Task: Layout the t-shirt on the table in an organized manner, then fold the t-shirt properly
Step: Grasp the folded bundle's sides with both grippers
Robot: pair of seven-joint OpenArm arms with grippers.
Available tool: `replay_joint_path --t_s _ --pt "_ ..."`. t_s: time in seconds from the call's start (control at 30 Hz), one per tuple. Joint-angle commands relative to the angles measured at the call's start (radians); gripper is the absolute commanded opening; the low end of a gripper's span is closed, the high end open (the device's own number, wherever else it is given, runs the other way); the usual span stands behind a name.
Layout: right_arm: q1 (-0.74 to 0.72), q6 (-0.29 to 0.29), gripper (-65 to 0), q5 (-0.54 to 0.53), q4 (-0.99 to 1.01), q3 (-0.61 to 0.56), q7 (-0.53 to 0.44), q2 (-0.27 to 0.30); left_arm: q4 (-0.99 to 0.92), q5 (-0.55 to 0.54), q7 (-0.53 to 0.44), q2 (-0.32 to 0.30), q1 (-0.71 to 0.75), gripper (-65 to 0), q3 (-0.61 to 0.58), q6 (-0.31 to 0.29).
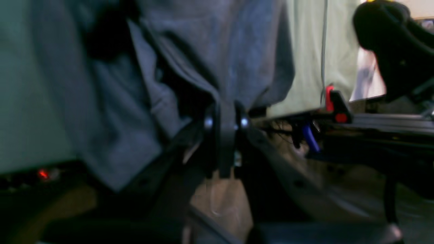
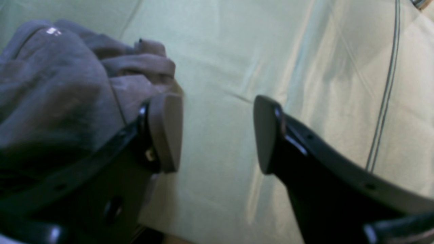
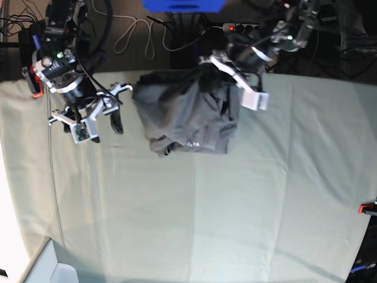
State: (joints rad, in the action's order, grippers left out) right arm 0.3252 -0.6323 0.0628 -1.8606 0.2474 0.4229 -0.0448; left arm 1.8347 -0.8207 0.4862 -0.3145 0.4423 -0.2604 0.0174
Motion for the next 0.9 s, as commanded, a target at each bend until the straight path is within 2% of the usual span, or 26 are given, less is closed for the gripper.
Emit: replay_joint_path --t_s 0.0,0.17,0.33,0.6,0.67,0.87 --pt "-0.004 -0.002 -31.4 -0.022 -0.017 -0.001 -0.026 0.001 0.032 -0.015 -0.013 -0.012 0.019 -65.0 0.022 -0.014" --pt "-0.001 -0.002 -31.4 -0.022 -0.017 -0.001 -0.023 0.0 0.053 -0.024 -0.013 -0.008 0.102 -65.0 0.164 -0.014" --pt "-0.001 -0.002 -31.4 -0.022 -0.017 -0.003 -0.023 0.0 0.04 -0.022 -0.013 -0.007 0.161 -65.0 0.249 -0.015" --pt "-0.001 -0.002 -31.4 -0.022 -0.017 -0.004 -0.023 -0.004 -0.048 -0.024 -0.013 -0.004 0.106 -65.0 0.253 -0.015" --pt "-0.001 -0.002 -31.4 -0.022 -0.015 -0.007 -0.023 -0.005 -0.074 -0.022 -0.01 0.022 0.086 -64.5 0.253 -0.015" --pt "0.01 -0.002 -31.4 -0.021 -0.015 -0.07 -0.023 -0.002 -0.138 -0.024 -0.004 0.036 0.063 -64.5 0.253 -0.017"
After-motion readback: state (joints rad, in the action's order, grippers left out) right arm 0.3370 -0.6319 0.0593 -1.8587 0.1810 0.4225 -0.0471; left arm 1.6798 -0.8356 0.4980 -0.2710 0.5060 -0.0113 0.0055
